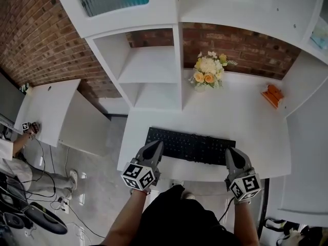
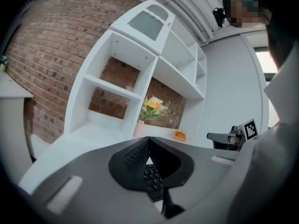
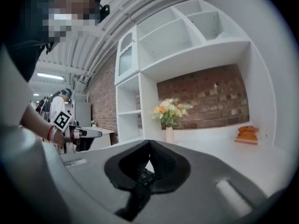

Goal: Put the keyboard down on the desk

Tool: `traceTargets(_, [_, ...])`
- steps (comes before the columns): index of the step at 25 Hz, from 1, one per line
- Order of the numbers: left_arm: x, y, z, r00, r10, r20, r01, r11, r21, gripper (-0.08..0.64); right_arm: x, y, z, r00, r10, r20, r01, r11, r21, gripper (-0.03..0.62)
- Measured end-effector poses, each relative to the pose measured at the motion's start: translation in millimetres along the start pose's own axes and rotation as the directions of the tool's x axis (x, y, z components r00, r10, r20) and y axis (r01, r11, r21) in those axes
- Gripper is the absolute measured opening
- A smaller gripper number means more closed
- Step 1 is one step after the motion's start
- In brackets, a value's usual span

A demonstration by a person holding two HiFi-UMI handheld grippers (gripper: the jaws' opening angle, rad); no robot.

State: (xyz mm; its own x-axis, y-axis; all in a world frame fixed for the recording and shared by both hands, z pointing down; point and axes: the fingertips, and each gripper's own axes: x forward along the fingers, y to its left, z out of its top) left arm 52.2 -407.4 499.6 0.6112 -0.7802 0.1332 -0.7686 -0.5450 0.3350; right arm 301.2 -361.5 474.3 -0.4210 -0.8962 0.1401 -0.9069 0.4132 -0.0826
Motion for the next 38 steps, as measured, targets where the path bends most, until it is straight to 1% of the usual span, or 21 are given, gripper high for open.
traceTargets(3, [-10.0,-1.8,23.0,0.998,0.014,0.062,-0.017,0.998,0.053,0.002,-5.5,0.0,26.9,0.998,-0.043,0.036,0.047,0.995,-0.093,0.0])
traceTargets(5, [-16.4,-1.4,37.7,0.995,0.023,0.101,-0.03,0.997,0.067,0.002,-9.3,-1.2,42.5,0.996,-0.064,0.058,0.071,0.99,-0.122,0.0])
traceTargets(8, [-25.8,-0.7,56.7,0.988,0.04,0.15,-0.051,0.996,0.07,0.001,-16.7,-3.4,57.8,0.993,-0.081,0.081,0.091,0.988,-0.122,0.0])
traceTargets(14, [-39.3,-2.3,80.4,0.977,0.073,0.202,-0.09,0.993,0.079,0.0,-31.6,-4.3,81.2,0.987,-0.091,0.133,0.107,0.987,-0.119,0.0])
traceTargets(18, [-44.9,-3.5,89.9,0.974,0.078,0.211,-0.098,0.992,0.085,0.002,-38.8,-3.6,93.6,0.984,-0.089,0.152,0.109,0.986,-0.127,0.0])
traceTargets(21, [-44.9,-5.9,93.8,0.975,0.084,0.203,-0.103,0.991,0.087,0.002,-41.5,-2.2,99.8,0.984,-0.079,0.162,0.101,0.986,-0.133,0.0])
traceTargets(25, [-41.4,-15.9,99.3,0.978,0.063,0.197,-0.087,0.99,0.113,0.002,-41.9,2.4,105.8,0.983,-0.062,0.172,0.088,0.986,-0.143,0.0])
traceTargets(31, [-38.0,-23.0,107.9,0.975,0.047,0.217,-0.069,0.993,0.095,0.002,-46.0,5.0,110.8,0.98,-0.062,0.188,0.091,0.984,-0.151,0.0])
traceTargets(38, [-35.7,-23.3,108.6,0.976,0.048,0.214,-0.068,0.994,0.091,0.002,-50.7,2.2,114.7,0.976,-0.072,0.204,0.104,0.983,-0.153,0.0])
